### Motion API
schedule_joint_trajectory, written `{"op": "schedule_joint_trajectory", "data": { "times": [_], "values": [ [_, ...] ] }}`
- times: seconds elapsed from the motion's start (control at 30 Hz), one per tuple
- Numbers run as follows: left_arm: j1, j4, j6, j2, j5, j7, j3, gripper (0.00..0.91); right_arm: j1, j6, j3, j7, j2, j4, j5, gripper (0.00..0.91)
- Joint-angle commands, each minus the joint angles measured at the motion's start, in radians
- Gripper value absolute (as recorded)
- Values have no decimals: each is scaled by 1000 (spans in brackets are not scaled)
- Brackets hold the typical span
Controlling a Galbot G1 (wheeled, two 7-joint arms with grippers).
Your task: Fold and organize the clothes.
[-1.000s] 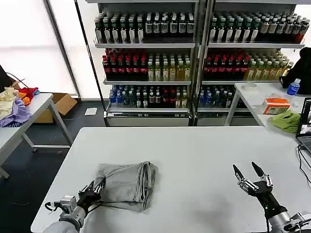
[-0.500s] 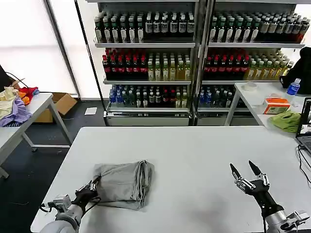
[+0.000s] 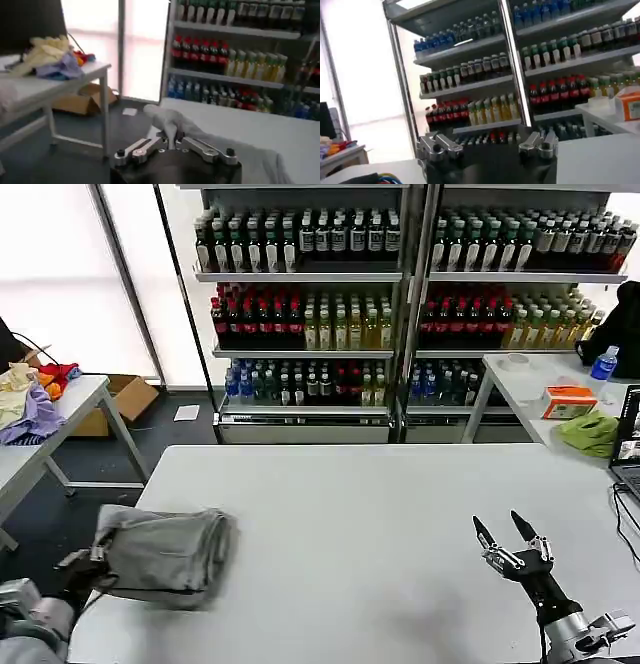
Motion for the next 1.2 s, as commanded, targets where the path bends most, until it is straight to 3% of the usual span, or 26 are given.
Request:
{"op": "schedule_joint_trajectory", "data": {
  "times": [0.03,0.17,0.3,0.47,0.6,0.73,0.83,0.9,1.0,1.07,1.1,1.2],
  "values": [
    [-13,-2,60,194,-80,34,-235,0,4,2,-1,2,-2,-6,4,907],
    [-6,-63,75,214,-69,20,-165,10,0,12,13,1,1,-12,9,907],
    [15,-153,76,156,-17,-23,-25,10,-7,24,18,-1,10,-21,7,907],
    [-58,-204,96,59,100,-79,313,10,-3,22,-16,5,36,-22,-5,907],
    [-133,-230,122,55,1,-154,555,10,7,10,-38,12,59,-8,-15,907],
    [-240,-170,124,55,-35,-210,745,10,10,0,-45,24,73,-8,-28,907],
    [-324,-62,125,-11,-43,-239,862,20,1,-13,-44,40,71,10,-45,907],
    [-350,9,125,-67,-53,-271,892,907,-5,-46,-44,67,69,30,-52,907],
    [-391,94,126,-189,-101,-315,888,907,-14,-122,-59,114,63,57,-102,907],
    [-405,109,126,-230,-103,-320,865,907,-18,-174,-75,114,47,74,-114,907],
    [-410,101,126,-251,-106,-322,838,907,-13,-232,-98,149,35,96,-103,907],
    [-378,21,126,-233,-135,-307,760,907,36,-295,-165,215,7,101,-76,907]
  ]
}}
